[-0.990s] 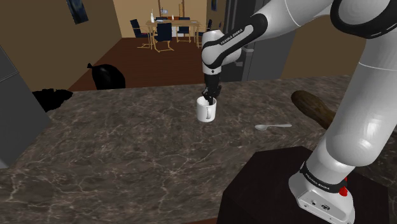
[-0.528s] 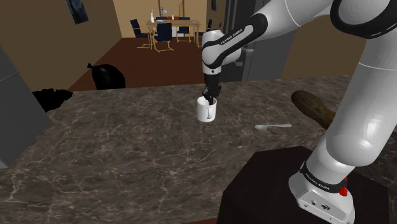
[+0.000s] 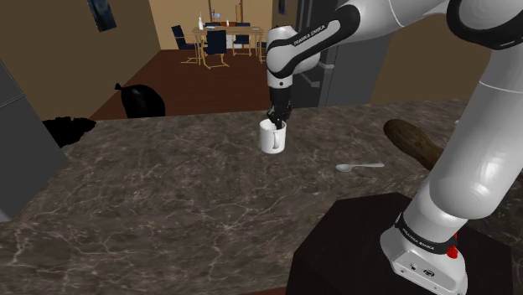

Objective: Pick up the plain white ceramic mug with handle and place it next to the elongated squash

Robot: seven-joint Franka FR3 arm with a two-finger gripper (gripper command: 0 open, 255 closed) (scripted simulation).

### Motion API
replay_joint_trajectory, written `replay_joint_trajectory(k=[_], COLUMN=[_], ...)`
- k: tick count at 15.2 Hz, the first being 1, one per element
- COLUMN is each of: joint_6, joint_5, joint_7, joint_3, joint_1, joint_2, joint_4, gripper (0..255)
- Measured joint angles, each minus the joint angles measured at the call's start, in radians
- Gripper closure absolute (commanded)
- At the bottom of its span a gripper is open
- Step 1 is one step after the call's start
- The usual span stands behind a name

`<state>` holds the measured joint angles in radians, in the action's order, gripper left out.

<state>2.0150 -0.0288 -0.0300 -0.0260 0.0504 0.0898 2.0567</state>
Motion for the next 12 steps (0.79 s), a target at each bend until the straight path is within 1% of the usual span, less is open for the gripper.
replay_joint_trajectory(k=[12], joint_6=[-0.153], joint_5=[0.0], joint_7=[0.005], joint_3=[0.0], joint_1=[0.0], joint_2=[-0.055], joint_4=[-0.098], gripper=[255])
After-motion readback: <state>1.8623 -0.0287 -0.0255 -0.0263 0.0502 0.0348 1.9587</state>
